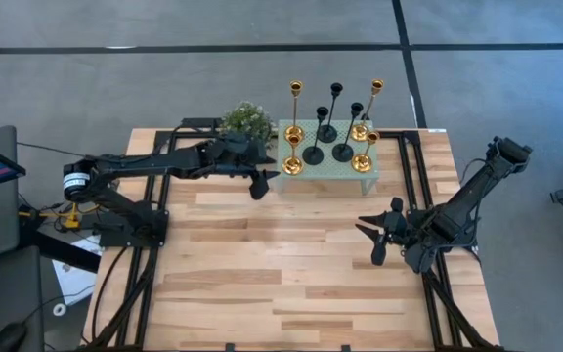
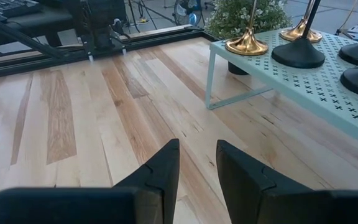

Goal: Pick & Place candle stick holders
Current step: Return to Home Position

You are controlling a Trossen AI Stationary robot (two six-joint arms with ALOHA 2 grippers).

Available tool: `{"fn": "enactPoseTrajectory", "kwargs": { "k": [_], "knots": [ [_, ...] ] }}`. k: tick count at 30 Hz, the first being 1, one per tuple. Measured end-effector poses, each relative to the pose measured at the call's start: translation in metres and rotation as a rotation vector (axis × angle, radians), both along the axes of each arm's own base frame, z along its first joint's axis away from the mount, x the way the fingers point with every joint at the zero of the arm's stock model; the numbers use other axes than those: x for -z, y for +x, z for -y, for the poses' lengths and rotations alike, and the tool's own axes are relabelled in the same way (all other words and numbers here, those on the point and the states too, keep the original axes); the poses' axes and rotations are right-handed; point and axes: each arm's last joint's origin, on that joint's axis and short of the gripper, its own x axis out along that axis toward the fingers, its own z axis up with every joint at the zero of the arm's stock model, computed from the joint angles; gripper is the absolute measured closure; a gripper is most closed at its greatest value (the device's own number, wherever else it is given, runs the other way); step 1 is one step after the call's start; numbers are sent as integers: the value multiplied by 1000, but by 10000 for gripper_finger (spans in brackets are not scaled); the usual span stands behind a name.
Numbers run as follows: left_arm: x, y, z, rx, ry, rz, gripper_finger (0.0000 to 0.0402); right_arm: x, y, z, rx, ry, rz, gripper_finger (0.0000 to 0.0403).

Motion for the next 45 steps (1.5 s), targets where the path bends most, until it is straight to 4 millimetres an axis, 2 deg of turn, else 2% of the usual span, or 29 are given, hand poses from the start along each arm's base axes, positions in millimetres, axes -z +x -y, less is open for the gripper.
{"fn": "enactPoseTrajectory", "kwargs": {
  "k": [11, 25, 34, 45],
  "knots": [
    [-1, -5, 25, 84, -13, -50, 296, 0, 0, 0, -1, 5, 4, 305],
    [-25, -40, 56, 191, 0, -16, 395, 0, 0, 0, -1, 2, 2, 305],
    [-39, -58, 73, 273, 43, 52, 395, 0, 0, 0, -1, 2, 2, 305],
    [-41, -60, 78, 272, -38, 75, 394, 0, 1, -2, -34, 33, -13, 305]
  ]
}}
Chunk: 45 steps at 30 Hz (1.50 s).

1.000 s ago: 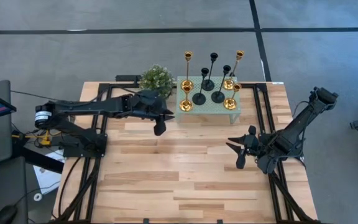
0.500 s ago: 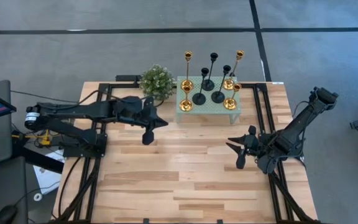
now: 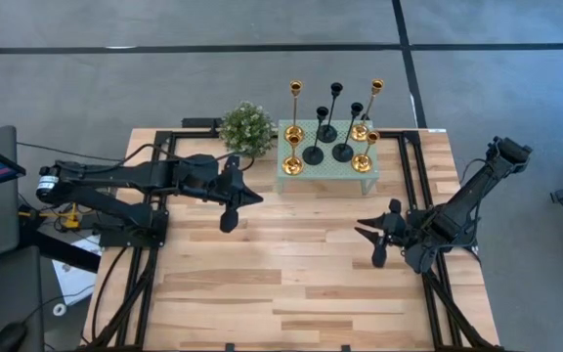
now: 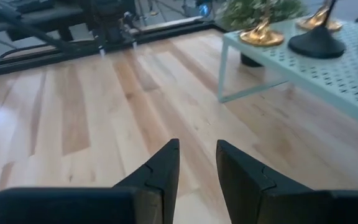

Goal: Pick & Place candle stick holders
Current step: Return to Home Position

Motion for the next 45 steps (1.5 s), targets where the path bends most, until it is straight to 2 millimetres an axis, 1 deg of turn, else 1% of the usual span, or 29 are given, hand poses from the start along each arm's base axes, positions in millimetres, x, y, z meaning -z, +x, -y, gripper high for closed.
{"fn": "enactPoseTrajectory", "kwargs": {
  "k": [5, 14, 18, 20, 22, 24, 26, 34, 40, 45],
  "knots": [
    [-1, 0, 0, -1, -2, 9, 394, 0, 0, -1, -23, 15, -14, 305],
    [-2, 1, 0, 5, 19, 24, 394, -1, 0, -1, -24, -47, -17, 305],
    [3, 2, 0, 18, 4, -26, 394, -1, 0, -1, -26, -51, -18, 305],
    [4, 1, 1, 27, 27, -29, 394, -1, 0, -1, -26, -51, -18, 305],
    [9, 0, 0, 36, 56, -35, 394, -1, 0, -1, -26, -51, -18, 305],
    [15, -4, 0, 37, 62, -43, 394, -1, 0, 0, -25, -47, -16, 305],
    [19, -10, 0, 32, 62, 7, 394, -2, -1, 1, -22, -36, -11, 305],
    [41, -46, 0, 42, 69, 179, 394, -8, -5, 5, -31, -35, 5, 305],
    [57, -73, 0, 53, 69, 265, 394, -11, -7, 7, -37, -43, 10, 305],
    [72, -90, 0, 52, 80, 325, 394, -12, -9, 9, -37, -40, 13, 305]
  ]
}}
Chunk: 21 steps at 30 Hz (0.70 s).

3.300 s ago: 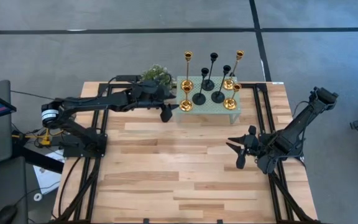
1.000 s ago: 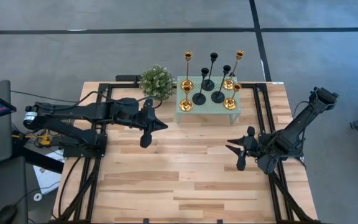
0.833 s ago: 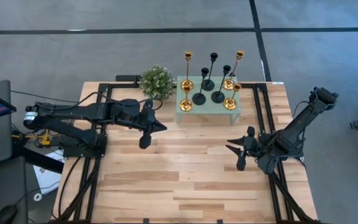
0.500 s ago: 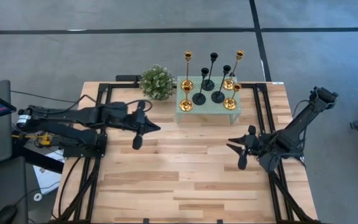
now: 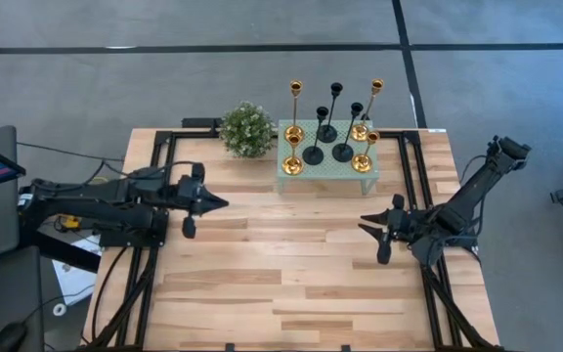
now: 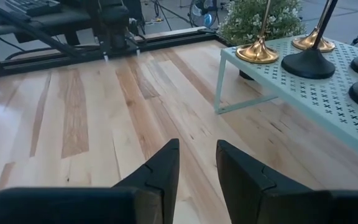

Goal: Pick & Place candle stick holders
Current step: Return to Home Position

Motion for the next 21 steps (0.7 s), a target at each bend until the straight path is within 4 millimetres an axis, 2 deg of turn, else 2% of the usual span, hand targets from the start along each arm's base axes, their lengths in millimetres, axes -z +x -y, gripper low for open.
{"fn": "enactPoseTrajectory", "kwargs": {
  "k": [12, 21],
  "knots": [
    [33, -23, 1, 35, 45, 132, 394, -1, -2, 2, 2, -4, -1, 305],
    [44, -32, 1, 39, 44, 182, 394, -1, -2, 2, 2, -5, -3, 305]
  ]
}}
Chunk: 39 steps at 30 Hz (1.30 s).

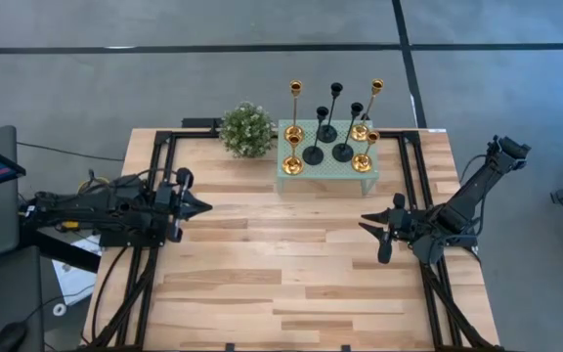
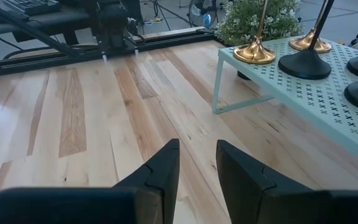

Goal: Pick & Place candle stick holders
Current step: Return to Home Position

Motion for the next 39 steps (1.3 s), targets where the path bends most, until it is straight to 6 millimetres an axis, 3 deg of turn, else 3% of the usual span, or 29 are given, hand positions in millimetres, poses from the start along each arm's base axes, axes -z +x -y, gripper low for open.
{"fn": "enactPoseTrajectory", "kwargs": {
  "k": [11, 25, 34, 39],
  "knots": [
    [13, -5, 0, 0, -22, 22, 394, 0, 0, 0, 0, 2, 0, 305],
    [39, 5, 0, 2, -51, -34, 394, 0, 0, 0, 0, 1, -1, 305],
    [37, 5, 0, -2, -31, -5, 394, 0, 0, 0, 0, -2, -3, 305],
    [34, 4, -3, -126, 47, 31, 394, 0, 0, 0, 0, -2, -3, 305]
  ]
}}
